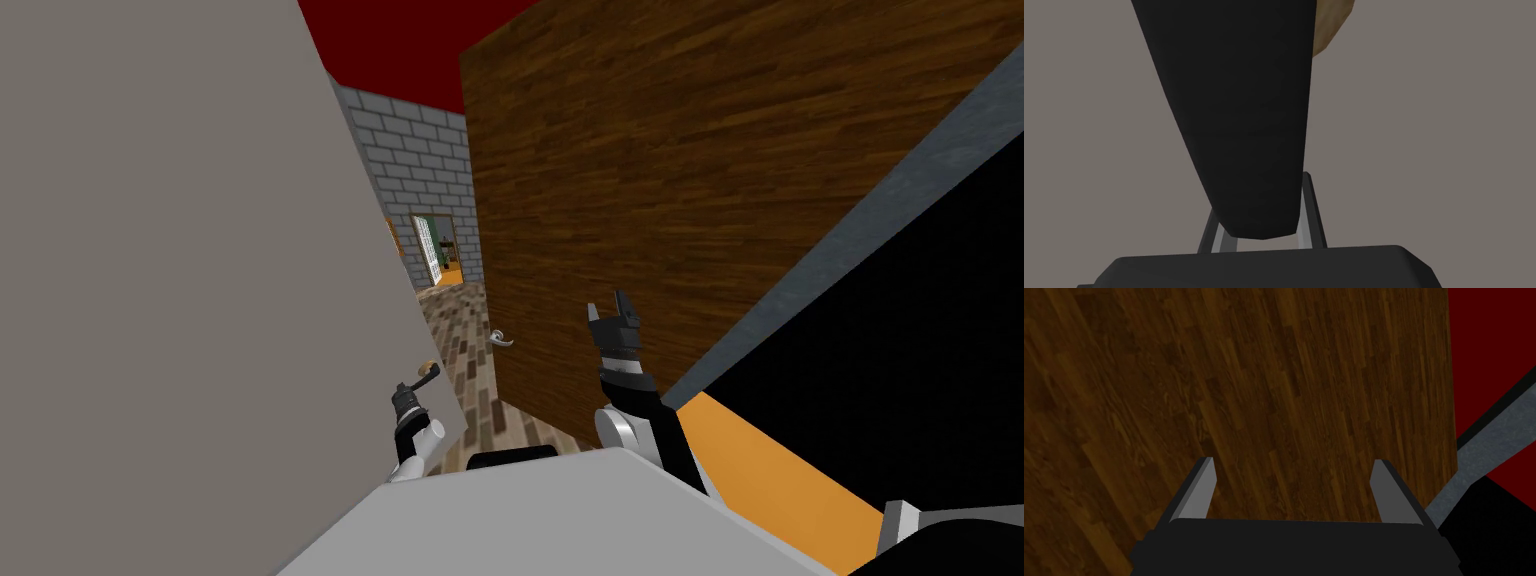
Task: Push the door open
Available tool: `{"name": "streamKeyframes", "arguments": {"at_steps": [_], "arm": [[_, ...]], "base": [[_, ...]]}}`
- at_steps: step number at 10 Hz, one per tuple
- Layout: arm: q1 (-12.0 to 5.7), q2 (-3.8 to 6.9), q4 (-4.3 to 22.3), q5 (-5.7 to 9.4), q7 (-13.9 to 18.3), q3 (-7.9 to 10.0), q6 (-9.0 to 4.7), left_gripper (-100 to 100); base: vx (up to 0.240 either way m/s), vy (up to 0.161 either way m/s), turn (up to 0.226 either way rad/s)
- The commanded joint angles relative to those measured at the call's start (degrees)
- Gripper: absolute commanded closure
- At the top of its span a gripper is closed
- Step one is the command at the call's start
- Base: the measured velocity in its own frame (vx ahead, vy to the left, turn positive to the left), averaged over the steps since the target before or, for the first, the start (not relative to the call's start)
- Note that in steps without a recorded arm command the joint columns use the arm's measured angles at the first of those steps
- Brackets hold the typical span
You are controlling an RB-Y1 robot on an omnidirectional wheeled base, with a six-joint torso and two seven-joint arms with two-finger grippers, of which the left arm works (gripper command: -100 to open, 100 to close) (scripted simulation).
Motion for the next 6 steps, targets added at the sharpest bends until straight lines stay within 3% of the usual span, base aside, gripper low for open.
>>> {"name": "streamKeyframes", "arguments": {"at_steps": [1, 5, 6], "arm": [[-0.3, 0.52, 0.4, 0.61, -0.3, 0.71, -0.87, 100], [-1.02, 1.52, 1.4, 2.07, -1.1, 2.42, -2.95, 100], [-1.39, 1.96, 1.9, 2.8, -1.5, 3.28, -4.01, 100]], "base": [[-0.086, 0.109, -0.081], [-0.103, 0.119, -0.155], [-0.051, 0.098, -0.162]]}}
